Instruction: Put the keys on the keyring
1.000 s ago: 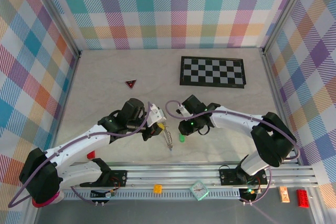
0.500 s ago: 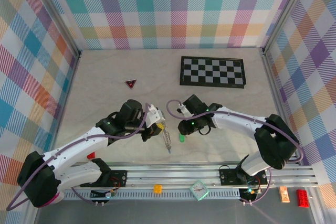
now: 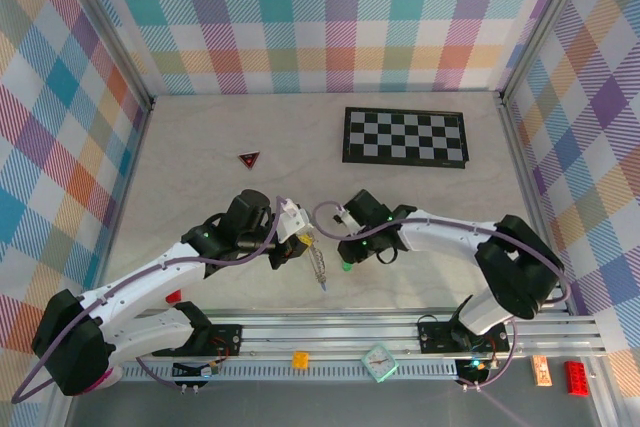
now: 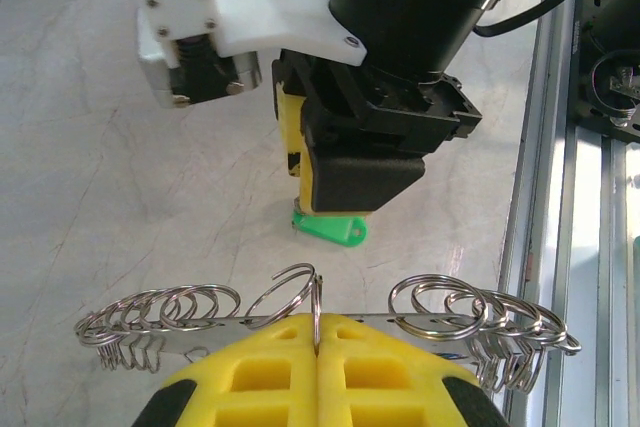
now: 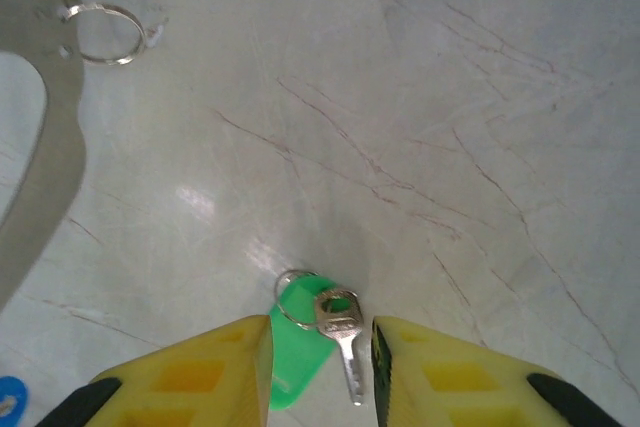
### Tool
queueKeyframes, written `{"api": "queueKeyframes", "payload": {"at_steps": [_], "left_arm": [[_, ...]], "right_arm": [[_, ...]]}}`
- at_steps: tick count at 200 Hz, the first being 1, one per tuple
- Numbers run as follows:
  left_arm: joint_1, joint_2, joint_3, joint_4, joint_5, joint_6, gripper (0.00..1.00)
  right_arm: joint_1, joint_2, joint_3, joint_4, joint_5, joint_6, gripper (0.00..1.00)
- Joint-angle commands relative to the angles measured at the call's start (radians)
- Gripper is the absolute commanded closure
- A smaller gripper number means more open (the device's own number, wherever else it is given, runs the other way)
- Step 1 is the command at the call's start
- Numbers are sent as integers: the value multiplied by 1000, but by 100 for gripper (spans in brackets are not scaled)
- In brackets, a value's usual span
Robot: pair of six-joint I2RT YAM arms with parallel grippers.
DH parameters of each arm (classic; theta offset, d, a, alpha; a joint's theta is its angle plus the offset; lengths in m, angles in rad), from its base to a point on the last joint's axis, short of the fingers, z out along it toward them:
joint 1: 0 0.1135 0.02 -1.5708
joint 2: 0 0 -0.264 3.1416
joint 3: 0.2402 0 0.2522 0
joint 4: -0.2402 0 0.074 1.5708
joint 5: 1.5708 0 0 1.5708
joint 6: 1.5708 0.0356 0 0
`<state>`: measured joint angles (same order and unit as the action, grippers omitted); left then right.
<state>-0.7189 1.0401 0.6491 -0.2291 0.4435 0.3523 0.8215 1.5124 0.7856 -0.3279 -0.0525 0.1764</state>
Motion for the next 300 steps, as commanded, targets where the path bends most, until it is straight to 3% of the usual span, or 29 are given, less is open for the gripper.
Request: {"api": "queueKeyframes", "payload": {"at_steps": [1, 31, 64, 96, 114, 137, 164, 195, 300], "left_arm": [[-4, -28, -9, 40, 6, -7, 100], [-4, -30, -8, 42, 3, -8, 100], [-5, -31, -11, 50, 3, -10, 100], [-4, -34, -8, 48, 3, -10, 100], [-3, -44, -8, 38, 0, -7, 100], [-4, -67, -20, 40, -5, -7, 100], [-4, -72, -19, 44, -7, 0, 100], [-5, -61, -16, 45, 3, -3, 100], [-5, -49, -18, 54, -15, -1, 100]], "right_arm": [[8, -89, -89, 170, 26, -129, 70], [11, -200, -276, 459, -39, -350, 70], [12, -280, -397, 624, -197, -606, 67], [10, -259, -354, 619, -209, -720, 67], [10, -239, -265, 491, -206, -799, 68], [8, -240, -208, 324, -116, -936, 69], [8, -208, -206, 332, -126, -905, 69], [3, -184, -255, 358, -25, -922, 68], [-21, -55, -174, 250, -89, -1012, 72]]}}
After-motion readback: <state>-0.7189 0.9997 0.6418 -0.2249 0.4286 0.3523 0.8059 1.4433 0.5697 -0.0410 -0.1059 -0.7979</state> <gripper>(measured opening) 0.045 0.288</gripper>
